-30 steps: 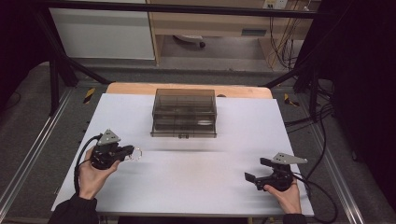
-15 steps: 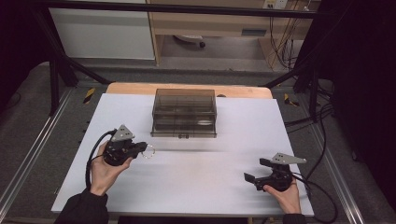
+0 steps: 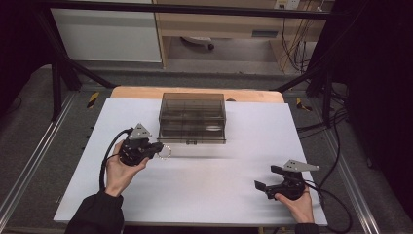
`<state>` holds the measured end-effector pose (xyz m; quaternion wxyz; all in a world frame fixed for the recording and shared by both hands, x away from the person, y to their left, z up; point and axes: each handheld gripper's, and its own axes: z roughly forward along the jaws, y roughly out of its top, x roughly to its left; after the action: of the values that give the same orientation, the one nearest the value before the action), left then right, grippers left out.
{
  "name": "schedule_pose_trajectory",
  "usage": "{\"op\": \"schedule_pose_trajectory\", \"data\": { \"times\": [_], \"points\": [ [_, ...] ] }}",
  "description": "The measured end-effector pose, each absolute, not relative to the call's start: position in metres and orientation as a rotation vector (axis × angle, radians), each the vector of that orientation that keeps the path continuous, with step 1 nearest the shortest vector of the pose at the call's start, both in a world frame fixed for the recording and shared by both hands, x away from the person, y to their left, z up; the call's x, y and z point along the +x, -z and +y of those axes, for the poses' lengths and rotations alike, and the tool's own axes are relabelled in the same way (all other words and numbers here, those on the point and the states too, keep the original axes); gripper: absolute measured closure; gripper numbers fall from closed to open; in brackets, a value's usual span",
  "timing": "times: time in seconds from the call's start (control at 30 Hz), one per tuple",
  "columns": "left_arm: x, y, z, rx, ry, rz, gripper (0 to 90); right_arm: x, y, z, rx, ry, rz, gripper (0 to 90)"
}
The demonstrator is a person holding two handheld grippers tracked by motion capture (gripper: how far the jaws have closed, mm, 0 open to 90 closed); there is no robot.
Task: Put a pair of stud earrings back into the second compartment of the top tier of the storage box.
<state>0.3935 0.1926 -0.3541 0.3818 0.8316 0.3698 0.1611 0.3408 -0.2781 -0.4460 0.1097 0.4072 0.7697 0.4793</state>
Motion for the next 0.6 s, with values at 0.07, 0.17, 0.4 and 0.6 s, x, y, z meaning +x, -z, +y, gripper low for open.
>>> {"op": "schedule_pose_trajectory", "data": {
  "times": [0.07,0.17,0.4,0.6],
  "points": [
    [0.398,0.352,0.189,2.12,-0.425,0.899,85.6,0.341,0.446,-0.278,1.197,-1.407,2.267,0.9],
    [0.401,0.348,0.185,2.12,-0.426,0.889,85.6,0.341,0.446,-0.278,1.197,-1.409,2.264,0.9],
    [0.405,0.337,0.171,2.127,-0.42,0.902,85.6,0.341,0.446,-0.278,1.197,-1.406,2.267,0.9],
    [0.416,0.335,0.161,2.135,-0.441,0.863,85.6,0.341,0.446,-0.278,1.196,-1.405,2.27,0.9]
  ]
}}
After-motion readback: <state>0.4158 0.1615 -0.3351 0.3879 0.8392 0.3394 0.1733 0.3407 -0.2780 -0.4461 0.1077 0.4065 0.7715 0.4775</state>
